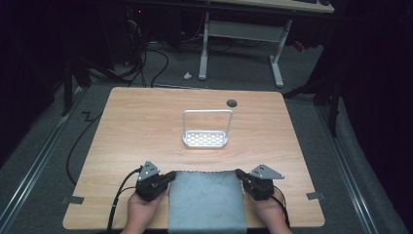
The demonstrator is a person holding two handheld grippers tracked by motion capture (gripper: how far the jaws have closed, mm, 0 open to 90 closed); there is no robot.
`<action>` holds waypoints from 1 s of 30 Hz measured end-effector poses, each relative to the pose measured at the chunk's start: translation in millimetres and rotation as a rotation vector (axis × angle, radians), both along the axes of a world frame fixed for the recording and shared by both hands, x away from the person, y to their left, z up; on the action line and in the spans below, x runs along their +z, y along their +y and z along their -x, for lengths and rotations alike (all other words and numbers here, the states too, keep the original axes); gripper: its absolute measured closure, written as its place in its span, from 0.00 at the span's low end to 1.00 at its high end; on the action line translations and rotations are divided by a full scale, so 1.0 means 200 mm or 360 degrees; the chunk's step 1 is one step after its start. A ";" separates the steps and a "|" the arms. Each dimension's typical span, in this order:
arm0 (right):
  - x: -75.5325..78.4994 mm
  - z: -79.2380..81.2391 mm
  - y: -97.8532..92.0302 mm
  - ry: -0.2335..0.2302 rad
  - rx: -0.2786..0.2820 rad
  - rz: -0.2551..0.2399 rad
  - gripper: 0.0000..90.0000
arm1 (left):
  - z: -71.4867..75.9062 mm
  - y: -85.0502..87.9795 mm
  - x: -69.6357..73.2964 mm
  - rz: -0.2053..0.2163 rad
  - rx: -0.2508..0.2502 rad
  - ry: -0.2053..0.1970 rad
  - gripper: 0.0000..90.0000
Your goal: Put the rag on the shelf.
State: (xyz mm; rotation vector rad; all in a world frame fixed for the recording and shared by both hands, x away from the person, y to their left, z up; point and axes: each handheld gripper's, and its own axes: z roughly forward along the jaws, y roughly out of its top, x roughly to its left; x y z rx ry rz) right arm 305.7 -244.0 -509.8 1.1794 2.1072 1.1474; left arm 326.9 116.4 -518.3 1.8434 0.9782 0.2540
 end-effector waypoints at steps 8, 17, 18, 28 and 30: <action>0.06 0.03 0.02 -0.0107 0.0013 -0.0031 0.99 | 0.04 0.01 0.08 0.0082 0.0004 -0.0086 0.99; 0.15 0.06 0.03 -0.0231 0.0003 -0.0051 0.99 | 0.06 0.00 0.18 0.0095 -0.0013 -0.0190 0.99; 0.16 0.07 0.03 -0.0237 -0.0003 -0.0054 0.99 | 0.06 0.00 0.20 0.0094 -0.0015 -0.0201 0.99; 0.29 0.04 0.00 -0.0361 -0.0012 -0.0092 1.00 | 0.03 0.01 0.35 0.0115 0.0020 -0.0320 0.99; 0.31 0.03 0.00 -0.0383 -0.0019 -0.0103 1.00 | 0.02 0.00 0.38 0.0114 0.0021 -0.0345 0.99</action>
